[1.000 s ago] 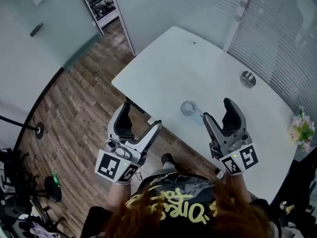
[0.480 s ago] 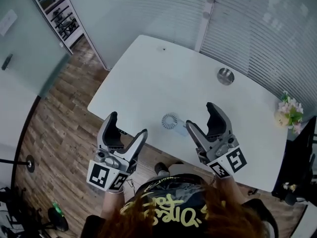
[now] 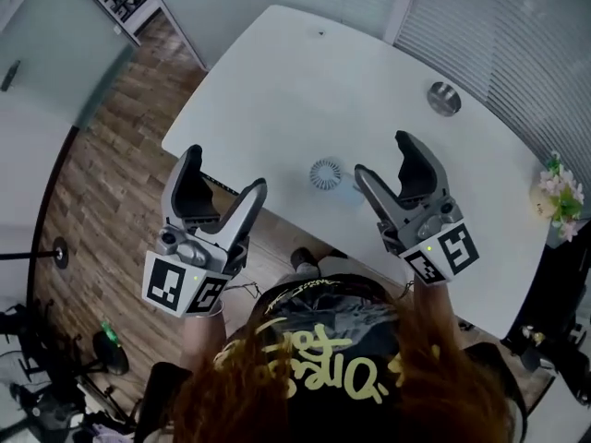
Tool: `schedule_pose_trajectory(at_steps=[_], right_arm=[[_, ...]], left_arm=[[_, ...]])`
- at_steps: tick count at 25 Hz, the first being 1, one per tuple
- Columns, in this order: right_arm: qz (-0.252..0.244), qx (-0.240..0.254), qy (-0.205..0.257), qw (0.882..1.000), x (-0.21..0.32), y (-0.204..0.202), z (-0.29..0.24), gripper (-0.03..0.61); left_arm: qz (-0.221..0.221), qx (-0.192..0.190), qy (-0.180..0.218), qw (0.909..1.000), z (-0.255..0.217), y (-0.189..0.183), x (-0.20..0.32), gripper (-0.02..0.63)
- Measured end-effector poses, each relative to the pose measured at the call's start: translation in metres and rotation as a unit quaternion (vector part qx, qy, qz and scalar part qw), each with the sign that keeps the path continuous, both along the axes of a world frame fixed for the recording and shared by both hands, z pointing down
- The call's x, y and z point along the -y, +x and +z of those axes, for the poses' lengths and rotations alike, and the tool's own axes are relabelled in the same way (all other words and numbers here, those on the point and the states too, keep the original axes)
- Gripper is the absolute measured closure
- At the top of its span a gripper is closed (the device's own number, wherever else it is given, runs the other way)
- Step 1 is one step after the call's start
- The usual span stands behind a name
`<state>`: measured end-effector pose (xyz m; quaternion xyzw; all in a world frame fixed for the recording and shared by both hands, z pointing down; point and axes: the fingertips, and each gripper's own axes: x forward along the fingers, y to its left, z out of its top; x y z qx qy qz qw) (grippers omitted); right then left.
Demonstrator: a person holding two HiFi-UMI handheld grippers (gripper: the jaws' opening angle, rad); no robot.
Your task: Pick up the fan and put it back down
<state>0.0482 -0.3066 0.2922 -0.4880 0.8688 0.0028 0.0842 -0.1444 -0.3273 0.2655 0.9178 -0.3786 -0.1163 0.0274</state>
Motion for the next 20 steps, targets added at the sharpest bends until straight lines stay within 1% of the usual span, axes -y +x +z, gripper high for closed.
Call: schedule_pose_trajectory(at_steps=[2,4,7,9,13,15,18,20], right_arm=[[-0.029,-0.023,-0.027,0.999,0.013,-0.021,0.021,0.252],[-0.056,-0.039,-0.062,0.996,0.025,-0.043,0.053,0.242],[-0.077,-0.064,-0.102,0.99,0.035,-0.063,0.09,0.239],[-0.088,-0.096,-0.127,0.983,0.035,-0.072,0.115,0.235],[-0.109,-0.153,-0.189,0.964,0.032,-0.078,0.172,0.224],[-0.114,-0.188,-0.203,0.954,0.033,-0.078,0.193,0.217],[-0.127,-0.234,-0.208,0.941,0.032,-0.086,0.216,0.207],[-0.132,-0.254,-0.208,0.935,0.034,-0.095,0.223,0.204]], left_arm=[[-0.014,0.003,-0.003,0.9999,0.001,-0.009,0.008,0.19],[-0.034,0.011,-0.018,0.9992,0.014,-0.021,0.015,0.19],[-0.049,0.006,-0.039,0.998,0.027,-0.036,0.016,0.19],[-0.056,0.0,-0.051,0.9971,0.029,-0.045,0.013,0.19],[-0.077,-0.003,-0.068,0.9947,0.032,-0.057,0.007,0.19],[-0.083,-0.001,-0.068,0.9942,0.033,-0.058,0.009,0.19],[-0.089,0.004,-0.063,0.994,0.036,-0.057,0.004,0.19],[-0.092,0.011,-0.06,0.9939,0.035,-0.057,-0.001,0.19]])
